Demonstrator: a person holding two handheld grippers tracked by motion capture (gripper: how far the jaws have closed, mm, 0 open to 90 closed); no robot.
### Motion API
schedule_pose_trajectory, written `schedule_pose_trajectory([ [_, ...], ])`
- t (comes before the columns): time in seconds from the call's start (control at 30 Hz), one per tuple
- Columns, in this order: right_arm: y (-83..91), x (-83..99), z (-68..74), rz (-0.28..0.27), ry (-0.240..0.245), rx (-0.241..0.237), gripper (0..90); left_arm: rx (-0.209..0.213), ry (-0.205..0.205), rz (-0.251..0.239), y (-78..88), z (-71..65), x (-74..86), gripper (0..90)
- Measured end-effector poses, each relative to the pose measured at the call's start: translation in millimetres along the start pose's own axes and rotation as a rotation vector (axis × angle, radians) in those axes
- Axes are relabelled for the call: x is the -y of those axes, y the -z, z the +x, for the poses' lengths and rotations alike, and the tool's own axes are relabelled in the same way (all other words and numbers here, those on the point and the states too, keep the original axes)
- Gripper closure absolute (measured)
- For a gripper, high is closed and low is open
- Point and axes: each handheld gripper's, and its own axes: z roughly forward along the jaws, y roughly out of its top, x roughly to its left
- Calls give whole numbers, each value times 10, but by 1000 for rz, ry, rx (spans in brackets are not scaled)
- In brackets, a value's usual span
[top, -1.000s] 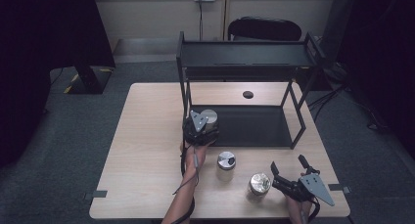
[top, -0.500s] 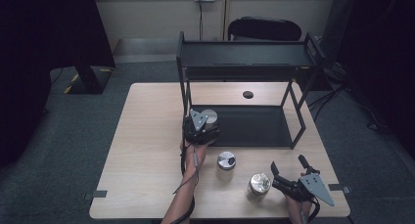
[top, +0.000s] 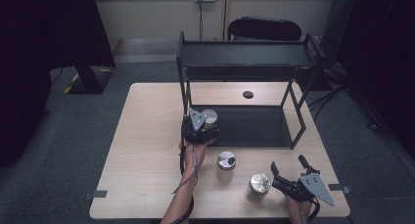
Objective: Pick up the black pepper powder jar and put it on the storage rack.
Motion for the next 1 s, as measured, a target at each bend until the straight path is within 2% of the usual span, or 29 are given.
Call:
schedule_pose_trajectory([
  [0.23, 0, 0, 3, 0, 1, 1, 6, 0, 3, 1, 22, 16, -14, 275],
  [0.53, -1, -1, 2, 1, 0, 1, 6, 20, -23, -15, 39, 19, -4, 205],
  [0.73, -1, -2, 0, 1, -1, 0, 6, 6, 1, -29, 66, 37, -1, 157],
  [1.0, -1, -2, 1, 1, -1, 1, 6, 28, 14, -57, 69, 91, 35, 74],
])
